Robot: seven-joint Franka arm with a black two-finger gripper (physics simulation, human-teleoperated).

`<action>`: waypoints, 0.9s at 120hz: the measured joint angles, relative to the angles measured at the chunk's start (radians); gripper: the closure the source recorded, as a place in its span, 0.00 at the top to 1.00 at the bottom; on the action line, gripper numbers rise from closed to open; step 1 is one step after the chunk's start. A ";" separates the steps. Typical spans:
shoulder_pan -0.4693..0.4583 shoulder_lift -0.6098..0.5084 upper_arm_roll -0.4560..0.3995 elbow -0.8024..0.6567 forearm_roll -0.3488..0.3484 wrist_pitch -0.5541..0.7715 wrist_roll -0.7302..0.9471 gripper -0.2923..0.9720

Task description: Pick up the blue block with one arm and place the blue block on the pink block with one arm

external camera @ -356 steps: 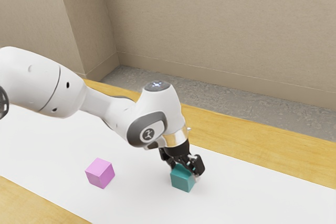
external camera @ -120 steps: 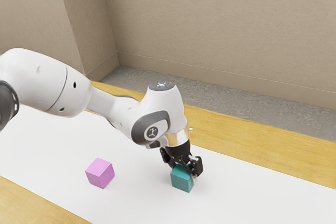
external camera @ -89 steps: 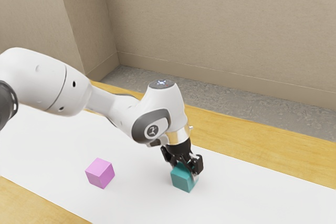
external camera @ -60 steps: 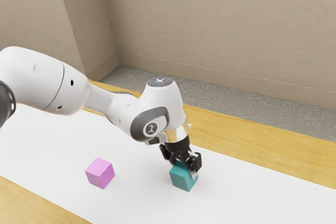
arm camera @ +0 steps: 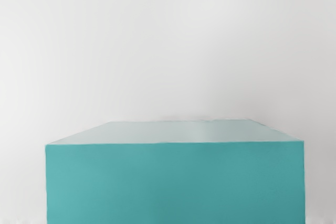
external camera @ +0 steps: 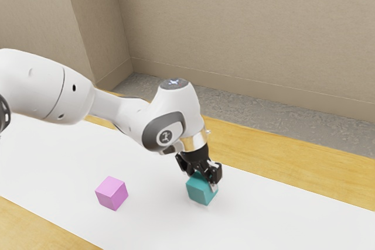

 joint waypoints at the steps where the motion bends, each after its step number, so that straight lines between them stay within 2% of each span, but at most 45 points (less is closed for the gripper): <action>1: 0.000 -0.003 0.001 0.000 0.000 -0.001 0.000 0.47; 22: 0.000 -0.098 0.025 -0.023 -0.003 -0.040 0.000 0.46; 39: 0.001 -0.253 0.060 -0.165 -0.002 -0.066 0.000 0.46; 57: -0.010 -0.409 0.152 -0.305 0.000 -0.079 0.000 0.45; 88: 0.007 -0.487 0.289 -0.386 0.030 -0.081 0.000 0.45; 108: 0.006 -0.525 0.313 -0.445 0.039 -0.078 0.000 0.45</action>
